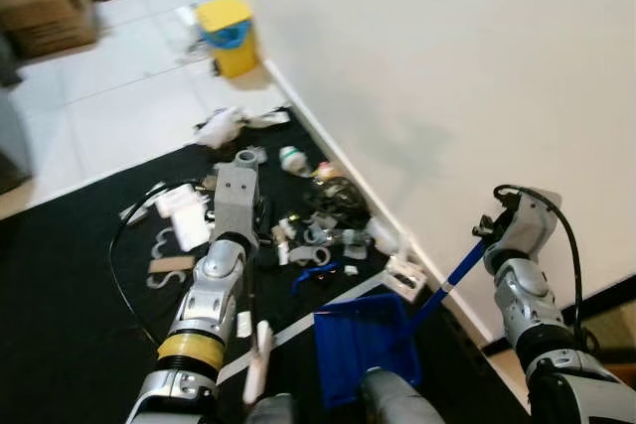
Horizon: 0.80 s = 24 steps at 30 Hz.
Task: Sweep floor
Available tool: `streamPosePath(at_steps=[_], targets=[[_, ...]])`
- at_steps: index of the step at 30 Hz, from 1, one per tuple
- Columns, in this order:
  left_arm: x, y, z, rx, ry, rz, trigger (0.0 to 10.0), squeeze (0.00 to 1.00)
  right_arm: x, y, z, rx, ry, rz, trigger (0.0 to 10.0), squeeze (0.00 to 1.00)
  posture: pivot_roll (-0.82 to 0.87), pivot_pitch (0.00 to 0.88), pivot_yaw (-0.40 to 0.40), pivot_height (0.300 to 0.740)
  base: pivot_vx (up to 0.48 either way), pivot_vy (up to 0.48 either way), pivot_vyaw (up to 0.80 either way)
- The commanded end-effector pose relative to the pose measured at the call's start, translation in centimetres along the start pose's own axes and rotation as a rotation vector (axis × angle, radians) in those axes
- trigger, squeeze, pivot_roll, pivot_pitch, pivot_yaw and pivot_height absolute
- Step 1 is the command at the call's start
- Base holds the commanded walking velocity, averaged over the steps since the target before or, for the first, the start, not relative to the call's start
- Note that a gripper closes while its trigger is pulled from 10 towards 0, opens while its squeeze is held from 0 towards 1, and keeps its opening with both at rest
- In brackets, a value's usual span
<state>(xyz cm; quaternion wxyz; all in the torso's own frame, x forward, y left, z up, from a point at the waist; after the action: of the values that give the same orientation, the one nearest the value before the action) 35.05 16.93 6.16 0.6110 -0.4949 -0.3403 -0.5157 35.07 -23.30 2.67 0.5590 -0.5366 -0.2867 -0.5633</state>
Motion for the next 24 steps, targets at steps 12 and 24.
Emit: streamPosePath(at_steps=[12, 24], targets=[[0.57, -0.19, -0.27, -0.024, 0.023, -0.023, 10.0, 0.0, -0.55, -0.3, -0.83, -0.029, 0.022, 0.014, 10.0, 0.0, 0.01, 0.105, 0.001, 0.74, 0.0, 0.0, 0.0], [0.5, -0.3, -0.31, -0.013, 0.023, -0.02, 10.0, 0.0, -0.54, -0.27, -0.75, -0.025, 0.02, 0.017, 10.0, 0.0, 0.01, 0.104, -0.01, 0.74, 0.0, 0.158, 0.0]])
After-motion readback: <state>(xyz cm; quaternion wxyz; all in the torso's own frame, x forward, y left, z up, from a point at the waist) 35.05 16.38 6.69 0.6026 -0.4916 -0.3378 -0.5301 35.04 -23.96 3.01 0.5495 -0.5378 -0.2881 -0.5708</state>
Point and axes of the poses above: a point about 5 cm out from each wrist's last joint towards the gripper, its own y axis pointing out of the wrist towards the gripper, its own x axis along the axis of the wrist's last joint, z = x × y, the point moved 4 cm from there along y, pointing out of the wrist towards the gripper, and after that the axes turned 10 degrees about y, right-handed, at the moved point
